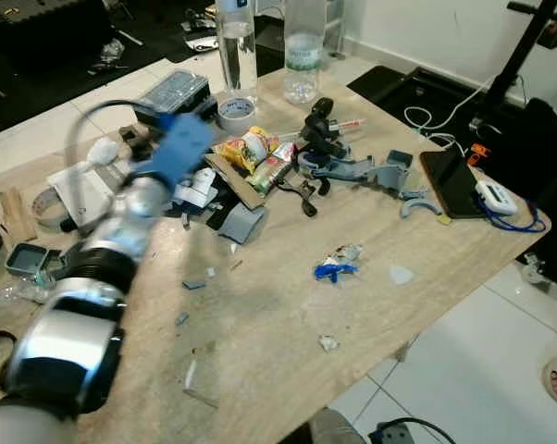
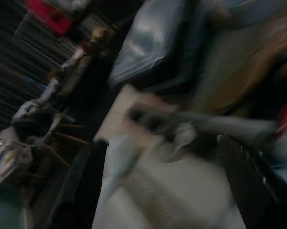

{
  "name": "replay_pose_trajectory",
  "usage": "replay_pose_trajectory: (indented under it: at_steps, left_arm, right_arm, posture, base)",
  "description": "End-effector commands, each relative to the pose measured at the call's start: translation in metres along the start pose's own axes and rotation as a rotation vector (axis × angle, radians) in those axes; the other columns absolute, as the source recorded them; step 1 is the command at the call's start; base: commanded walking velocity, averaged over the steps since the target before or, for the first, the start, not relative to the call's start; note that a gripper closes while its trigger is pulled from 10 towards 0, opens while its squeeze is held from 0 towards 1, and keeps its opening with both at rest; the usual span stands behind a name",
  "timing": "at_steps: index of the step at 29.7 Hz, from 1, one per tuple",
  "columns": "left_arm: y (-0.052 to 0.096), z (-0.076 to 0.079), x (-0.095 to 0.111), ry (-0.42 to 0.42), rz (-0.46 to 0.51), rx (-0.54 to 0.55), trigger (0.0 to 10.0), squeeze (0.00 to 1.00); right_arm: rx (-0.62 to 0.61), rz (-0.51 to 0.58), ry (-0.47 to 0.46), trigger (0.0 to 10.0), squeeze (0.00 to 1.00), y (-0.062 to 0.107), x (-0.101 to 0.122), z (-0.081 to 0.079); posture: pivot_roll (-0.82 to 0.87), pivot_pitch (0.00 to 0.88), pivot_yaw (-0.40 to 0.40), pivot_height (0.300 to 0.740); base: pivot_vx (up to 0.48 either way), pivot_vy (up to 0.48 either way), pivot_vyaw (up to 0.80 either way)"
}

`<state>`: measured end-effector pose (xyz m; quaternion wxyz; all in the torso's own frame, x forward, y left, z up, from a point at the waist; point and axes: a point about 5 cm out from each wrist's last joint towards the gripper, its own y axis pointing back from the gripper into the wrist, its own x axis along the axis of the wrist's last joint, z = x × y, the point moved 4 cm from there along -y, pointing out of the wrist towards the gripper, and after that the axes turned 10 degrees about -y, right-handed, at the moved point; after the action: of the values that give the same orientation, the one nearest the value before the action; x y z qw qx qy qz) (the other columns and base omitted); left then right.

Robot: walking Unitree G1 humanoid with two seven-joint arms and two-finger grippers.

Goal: Picking trash to rubbish bin

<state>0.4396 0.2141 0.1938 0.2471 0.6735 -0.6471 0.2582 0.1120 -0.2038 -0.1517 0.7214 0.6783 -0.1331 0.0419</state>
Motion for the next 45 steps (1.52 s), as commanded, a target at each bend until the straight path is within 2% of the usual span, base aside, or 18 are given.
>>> replay_pose_trajectory:
  at_steps: [1, 2, 6, 10, 12, 13, 16, 20, 21, 22, 24, 25, 26, 27, 29, 31, 33, 45]
  left_arm:
    - [0.003, -0.019, -0.025, -0.025, -0.094, 0.035, 10.0, 0.00]
    - [0.003, -0.019, -0.025, -0.025, -0.094, 0.035, 10.0, 0.00]
    - [0.013, -0.046, -0.061, -0.053, -0.210, 0.058, 10.0, 0.00]
    - [0.020, -0.055, -0.079, -0.030, -0.258, 0.027, 10.0, 0.00]
    - [0.027, -0.064, -0.093, 0.093, -0.295, -0.033, 10.0, 0.00]
    - [0.027, -0.064, -0.093, 0.093, -0.295, -0.033, 10.0, 0.00]
    - [0.037, -0.082, -0.101, 0.146, -0.279, -0.166, 10.0, 0.00]
    - [0.042, -0.087, -0.102, 0.132, -0.272, -0.234, 10.0, 0.00]
    - [0.046, -0.092, -0.105, 0.093, -0.282, -0.262, 10.0, 0.00]
    - [0.046, -0.092, -0.105, 0.093, -0.282, -0.262, 10.0, 0.00]
    - [0.052, -0.099, -0.111, 0.011, -0.305, -0.300, 10.0, 0.00]
    - [0.055, -0.100, -0.115, -0.045, -0.324, -0.330, 10.0, 0.00]
    - [0.055, -0.100, -0.115, -0.045, -0.324, -0.330, 10.0, 0.00]
    - [0.058, -0.098, -0.118, -0.084, -0.340, -0.363, 10.0, 0.00]
    - [0.063, -0.089, -0.126, -0.160, -0.378, -0.449, 10.0, 0.00]
    - [0.063, -0.089, -0.126, -0.160, -0.378, -0.449, 10.0, 0.00]
    - [0.066, -0.080, -0.132, -0.212, -0.415, -0.510, 10.0, 0.00]
    - [0.074, -0.079, -0.136, -0.247, -0.473, -0.624, 10.0, 0.00]
  right_arm:
    - [0.022, -0.010, -0.001, 10.0, 0.00, 0.000, -0.003, -0.008]
    - [0.022, -0.010, -0.001, 10.0, 0.00, 0.000, -0.003, -0.008]
    - [0.022, -0.016, 0.009, 10.0, 0.00, 0.000, -0.003, -0.008]
    - [0.023, -0.020, 0.014, 10.0, 0.00, 0.000, -0.003, -0.008]
    - [0.024, -0.023, 0.021, 10.0, 0.00, 0.000, -0.003, -0.009]
    - [0.024, -0.023, 0.021, 10.0, 0.00, 0.000, -0.003, -0.009]
    - [0.026, -0.029, 0.036, 10.0, 0.00, 0.000, -0.003, -0.009]
    - [0.027, -0.031, 0.041, 10.0, 0.00, 0.000, -0.003, -0.009]
    - [0.027, -0.031, 0.042, 10.0, 0.00, 0.000, -0.003, -0.010]
    - [0.027, -0.031, 0.042, 10.0, 0.00, 0.000, -0.003, -0.010]
    - [0.028, -0.030, 0.044, 10.0, 0.00, 0.000, -0.003, -0.010]
    - [0.029, -0.031, 0.045, 10.0, 0.00, 0.000, -0.003, -0.010]
    - [0.029, -0.031, 0.045, 10.0, 0.00, 0.000, -0.003, -0.010]
    - [0.029, -0.031, 0.045, 10.0, 0.00, 0.000, -0.003, -0.010]
    - [0.030, -0.033, 0.047, 10.0, 0.00, 0.000, -0.003, -0.011]
    - [0.030, -0.033, 0.047, 10.0, 0.00, 0.000, -0.003, -0.011]
    - [0.030, -0.036, 0.049, 10.0, 0.00, 0.000, -0.003, -0.011]
    - [0.023, -0.038, 0.061, 10.0, 0.00, 0.000, -0.002, -0.011]
  posture:
    - [-0.08, 0.130, 0.108, 0.740]
    - [-0.08, 0.130, 0.108, 0.740]
    - [-0.07, 0.129, 0.107, 0.740]
    - [-0.07, 0.129, 0.107, 0.740]
    - [-0.07, 0.129, 0.107, 0.740]
    - [-0.07, 0.129, 0.107, 0.740]
    - [-0.06, 0.128, 0.101, 0.740]
    - [-0.06, 0.128, 0.101, 0.740]
    - [-0.05, 0.130, 0.100, 0.740]
    - [-0.05, 0.130, 0.100, 0.740]
    - [-0.05, 0.130, 0.100, 0.740]
    - [-0.05, 0.130, 0.100, 0.740]
    - [-0.05, 0.130, 0.100, 0.740]
    - [-0.05, 0.130, 0.100, 0.740]
    - [-0.04, 0.131, 0.104, 0.740]
    - [-0.04, 0.131, 0.104, 0.740]
    - [-0.04, 0.131, 0.104, 0.740]
    - [-0.05, 0.117, 0.102, 0.740]
  base:
    - [0.000, 0.000, 0.00]
    - [0.000, 0.000, 0.00]
    - [0.000, 0.000, 0.00]
    - [0.000, 0.000, 0.00]
    - [0.000, 0.000, 0.00]
    - [0.000, 0.000, 0.00]
    - [0.000, 0.000, 0.00]
    - [0.000, 0.000, 0.00]
    - [0.000, 0.000, 0.00]
    - [0.000, 0.000, 0.00]
    - [0.000, 0.000, 0.00]
    - [0.000, 0.000, 0.00]
    - [0.000, 0.000, 0.00]
    - [0.000, 0.000, 0.00]
    - [0.000, 0.000, 0.00]
    - [0.000, 0.000, 0.00]
    - [0.000, 0.000, 0.00]
    - [0.000, 0.000, 0.00]
